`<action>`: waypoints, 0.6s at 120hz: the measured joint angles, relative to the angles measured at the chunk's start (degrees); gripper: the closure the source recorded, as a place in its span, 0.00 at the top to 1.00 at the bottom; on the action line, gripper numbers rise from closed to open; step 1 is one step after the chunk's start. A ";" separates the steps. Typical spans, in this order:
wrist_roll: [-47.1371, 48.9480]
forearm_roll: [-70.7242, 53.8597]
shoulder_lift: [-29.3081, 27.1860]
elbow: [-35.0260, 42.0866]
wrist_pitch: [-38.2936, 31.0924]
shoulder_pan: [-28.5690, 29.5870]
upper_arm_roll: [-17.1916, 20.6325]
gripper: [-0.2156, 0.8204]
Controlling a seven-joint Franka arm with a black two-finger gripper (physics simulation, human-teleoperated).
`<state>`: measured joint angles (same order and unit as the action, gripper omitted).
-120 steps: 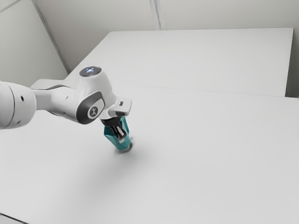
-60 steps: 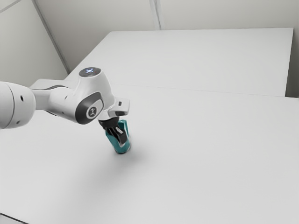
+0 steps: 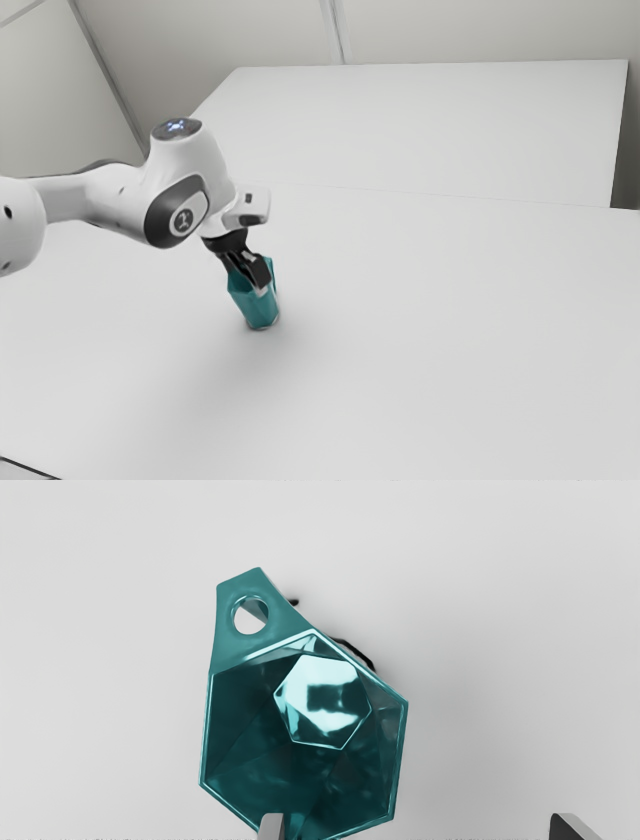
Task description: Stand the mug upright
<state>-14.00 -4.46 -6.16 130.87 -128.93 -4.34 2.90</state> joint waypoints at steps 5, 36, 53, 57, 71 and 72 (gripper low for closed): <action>0.08 0.02 -0.32 -0.79 0.77 -0.02 0.00 0.77; -0.02 -0.06 -0.39 -11.17 8.11 0.38 -0.91 0.79; -0.59 -1.54 -0.05 -17.00 13.55 0.61 -1.51 0.79; -0.74 -1.87 -0.03 -17.91 14.71 0.54 -1.85 0.79; -1.27 -2.51 0.81 -22.43 19.16 0.88 -3.07 0.79; -1.30 -2.53 0.83 -22.62 19.44 0.91 -3.10 0.79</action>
<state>-15.31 -7.00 -5.32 108.25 -109.49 -3.43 -0.20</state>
